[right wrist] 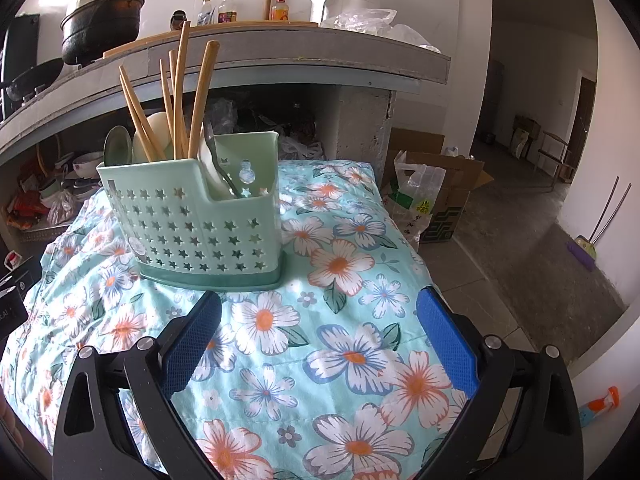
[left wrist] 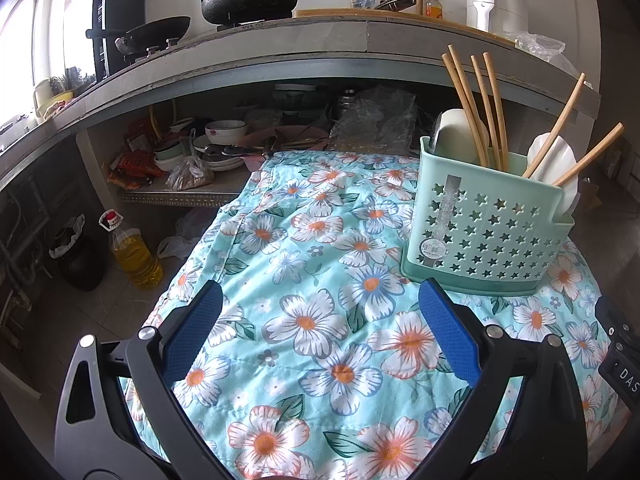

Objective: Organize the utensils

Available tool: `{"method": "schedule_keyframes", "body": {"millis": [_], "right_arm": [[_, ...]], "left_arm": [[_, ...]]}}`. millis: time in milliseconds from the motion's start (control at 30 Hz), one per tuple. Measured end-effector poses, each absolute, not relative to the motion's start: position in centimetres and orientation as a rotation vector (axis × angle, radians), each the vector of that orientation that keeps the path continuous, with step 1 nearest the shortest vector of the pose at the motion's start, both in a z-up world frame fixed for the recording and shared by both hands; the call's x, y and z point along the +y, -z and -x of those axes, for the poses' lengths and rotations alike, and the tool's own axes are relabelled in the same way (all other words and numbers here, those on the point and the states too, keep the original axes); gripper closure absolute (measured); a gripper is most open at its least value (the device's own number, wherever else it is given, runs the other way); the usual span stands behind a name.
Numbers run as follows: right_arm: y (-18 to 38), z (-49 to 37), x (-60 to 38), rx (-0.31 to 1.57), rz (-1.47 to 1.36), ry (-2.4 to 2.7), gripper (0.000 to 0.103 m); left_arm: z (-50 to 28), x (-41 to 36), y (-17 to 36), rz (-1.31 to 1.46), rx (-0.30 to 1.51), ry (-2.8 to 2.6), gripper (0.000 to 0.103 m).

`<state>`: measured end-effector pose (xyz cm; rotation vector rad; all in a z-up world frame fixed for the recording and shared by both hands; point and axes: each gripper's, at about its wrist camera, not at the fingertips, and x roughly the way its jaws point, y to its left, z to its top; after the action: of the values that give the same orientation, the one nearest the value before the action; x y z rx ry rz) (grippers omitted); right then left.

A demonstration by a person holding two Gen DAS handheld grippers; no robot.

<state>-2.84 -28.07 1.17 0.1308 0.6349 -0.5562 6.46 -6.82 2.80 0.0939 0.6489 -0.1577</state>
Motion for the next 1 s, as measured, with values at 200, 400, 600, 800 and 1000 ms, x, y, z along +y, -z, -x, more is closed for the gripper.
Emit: {"method": "schedule_keyframes", "body": {"millis": [200,400,600,800,1000], "right_arm": [[-1.21,2.83,-28.07,0.634,-0.131,0.557,0.008],[-1.26,2.79,-28.05,0.635,-0.132,0.557,0.008],[-1.38,2.72,-27.99,0.633,-0.131,0.557,0.008],[-1.39,2.71,-27.97,0.634,-0.131,0.554,0.008],[-1.36,2.72,-27.94,0.635,-0.131,0.554,0.008]], "left_arm": [[-6.51,-6.87,-2.81,-0.094,0.649,0.158,0.008],[-6.52,-6.85,-2.78,-0.095,0.649,0.159,0.008],[-6.48,-6.85,-2.76,-0.094,0.648,0.158,0.008],[-6.47,-6.80,-2.74,-0.094,0.649,0.158,0.008],[-6.49,-6.75,-2.67,-0.094,0.650,0.158,0.008]]}}
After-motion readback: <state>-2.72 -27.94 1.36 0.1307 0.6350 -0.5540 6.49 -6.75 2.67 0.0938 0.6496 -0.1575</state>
